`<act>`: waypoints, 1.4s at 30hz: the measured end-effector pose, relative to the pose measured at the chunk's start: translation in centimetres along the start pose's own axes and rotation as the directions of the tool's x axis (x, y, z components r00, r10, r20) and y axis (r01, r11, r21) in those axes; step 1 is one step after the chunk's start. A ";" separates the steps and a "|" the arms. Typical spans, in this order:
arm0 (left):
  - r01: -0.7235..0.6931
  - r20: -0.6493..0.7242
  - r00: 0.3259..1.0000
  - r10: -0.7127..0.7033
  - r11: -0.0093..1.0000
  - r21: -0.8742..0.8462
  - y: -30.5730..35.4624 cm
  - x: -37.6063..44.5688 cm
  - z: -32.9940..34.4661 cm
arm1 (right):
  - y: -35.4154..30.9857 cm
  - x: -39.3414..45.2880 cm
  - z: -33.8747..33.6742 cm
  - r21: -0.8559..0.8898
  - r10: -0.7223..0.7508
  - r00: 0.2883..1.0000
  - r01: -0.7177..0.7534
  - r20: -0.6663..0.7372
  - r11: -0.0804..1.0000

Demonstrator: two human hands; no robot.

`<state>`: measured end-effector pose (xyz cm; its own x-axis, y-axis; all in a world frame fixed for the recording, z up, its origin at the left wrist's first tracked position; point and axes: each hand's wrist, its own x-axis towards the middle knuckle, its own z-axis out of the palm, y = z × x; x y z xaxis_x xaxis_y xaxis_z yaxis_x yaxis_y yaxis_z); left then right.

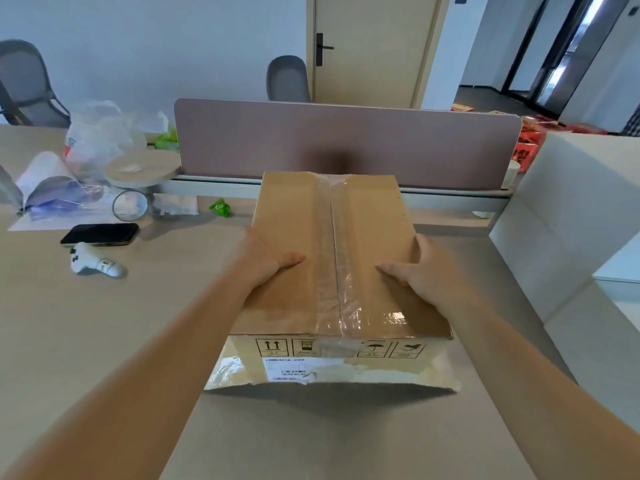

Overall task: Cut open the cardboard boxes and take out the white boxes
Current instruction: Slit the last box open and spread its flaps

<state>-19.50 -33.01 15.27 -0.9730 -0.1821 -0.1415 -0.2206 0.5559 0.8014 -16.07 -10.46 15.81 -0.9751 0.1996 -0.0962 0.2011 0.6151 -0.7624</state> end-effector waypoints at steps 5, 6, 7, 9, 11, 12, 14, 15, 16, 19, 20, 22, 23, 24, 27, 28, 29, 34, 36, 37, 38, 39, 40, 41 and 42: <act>0.142 0.012 0.990 -0.143 0.987 0.073 -3.6 1.2 1.1 | 1.0 1.5 3.5 -0.030 0.055 0.996 -0.052 0.075 0.998; 0.138 -0.002 0.990 -0.139 0.986 0.091 -4.1 1.4 1.4 | 1.2 1.8 4.0 -0.036 0.064 0.994 -0.062 0.083 0.997; 0.129 -0.018 0.992 -0.128 0.985 0.113 -4.3 1.5 1.6 | 1.5 2.0 4.3 -0.040 0.069 0.994 -0.066 0.086 0.997; 0.119 -0.042 0.993 -0.114 0.982 0.147 -4.5 1.9 2.0 | 1.9 2.4 4.6 -0.046 0.061 0.995 -0.057 0.083 0.997; 0.101 -0.038 0.995 -0.095 0.970 0.219 -4.2 2.0 2.2 | 2.0 2.5 4.4 -0.074 0.045 0.996 -0.039 0.077 0.996; 0.064 -0.034 0.998 -0.056 0.953 0.295 -3.9 1.9 2.4 | 2.0 2.4 4.2 -0.104 0.025 0.997 -0.018 0.068 0.994; -0.073 -0.009 0.996 0.086 0.884 0.462 -2.9 1.4 2.8 | 2.2 1.9 3.5 -0.174 -0.040 0.998 0.046 0.038 0.984; -0.148 0.026 0.987 0.158 0.843 0.516 -2.2 0.9 3.1 | 2.3 1.6 3.1 -0.207 -0.075 0.997 0.077 0.019 0.975; -0.225 0.076 0.973 0.220 0.807 0.546 -1.6 0.6 3.6 | 2.6 1.2 2.5 -0.243 -0.099 0.995 0.097 0.005 0.965; -0.486 0.270 0.873 0.406 0.674 0.557 1.1 -1.0 6.0 | 4.6 -0.2 0.0 -0.357 -0.096 0.995 0.077 -0.036 0.931; -0.572 0.349 0.819 0.456 0.601 0.558 2.2 -1.9 7.2 | 5.5 -0.9 -1.1 -0.386 -0.076 0.996 0.050 -0.054 0.921; -0.710 0.494 0.703 0.512 0.470 0.524 4.0 -4.0 9.8 | 7.9 -2.6 -3.4 -0.434 -0.030 0.995 -0.013 -0.093 0.901; -0.763 0.553 0.646 0.526 0.412 0.498 4.8 -5.2 11.3 | 9.1 -3.7 -4.5 -0.459 0.001 0.994 -0.052 -0.111 0.887; -0.807 0.607 0.589 0.534 0.349 0.476 5.4 -6.3 12.8 | 10.5 -4.9 -5.6 -0.485 0.031 0.991 -0.090 -0.128 0.870; -0.895 0.732 0.437 0.522 0.174 0.410 6.5 -10.1 17.4 | 14.9 -8.8 -8.2 -0.541 0.130 0.977 -0.203 -0.170 0.816; -0.914 0.765 0.395 0.509 0.130 0.385 6.6 -11.3 18.9 | 16.4 -10.0 -8.8 -0.548 0.170 0.969 -0.243 -0.181 0.800; -0.928 0.797 0.358 0.487 0.095 0.359 6.6 -12.4 20.2 | 17.8 -11.1 -9.2 -0.548 0.210 0.960 -0.278 -0.185 0.788; -0.961 0.900 0.272 0.340 0.043 0.274 3.6 -15.6 24.7 | 24.1 -14.6 -8.5 -0.507 0.345 0.928 -0.367 -0.140 0.780; -0.959 0.915 0.279 0.292 0.047 0.278 1.8 -15.9 25.7 | 26.1 -15.1 -7.6 -0.485 0.353 0.925 -0.376 -0.141 0.790; -0.957 0.917 0.289 0.273 0.060 0.284 0.9 -16.0 26.1 | 27.0 -15.1 -7.2 -0.479 0.348 0.926 -0.374 -0.146 0.794; -0.953 0.918 0.301 0.257 0.074 0.292 0.2 -16.0 26.4 | 27.7 -15.0 -6.8 -0.483 0.342 0.928 -0.370 -0.148 0.794; -0.949 0.918 0.315 0.240 0.088 0.302 -0.4 -15.9 26.7 | 28.4 -14.8 -6.6 -0.492 0.338 0.930 -0.364 -0.146 0.790; -0.944 0.918 0.328 0.223 0.103 0.313 -0.8 -15.9 26.9 | 28.9 -14.6 -6.4 -0.503 0.336 0.931 -0.361 -0.144 0.785; -0.940 0.917 0.340 0.208 0.114 0.323 -1.3 -15.8 27.1 | 29.4 -14.3 -6.2 -0.507 0.337 0.930 -0.362 -0.144 0.782; -0.936 0.915 0.349 0.201 0.119 0.331 -1.6 -15.7 27.2 | 29.8 -14.1 -6.1 -0.502 0.335 0.930 -0.364 -0.151 0.784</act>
<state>-5.69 -8.95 0.42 -0.4458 0.7906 -0.4199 0.8623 0.5051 0.0355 4.21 9.70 -1.70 -0.8253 0.5071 -0.2483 0.5597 0.7928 -0.2413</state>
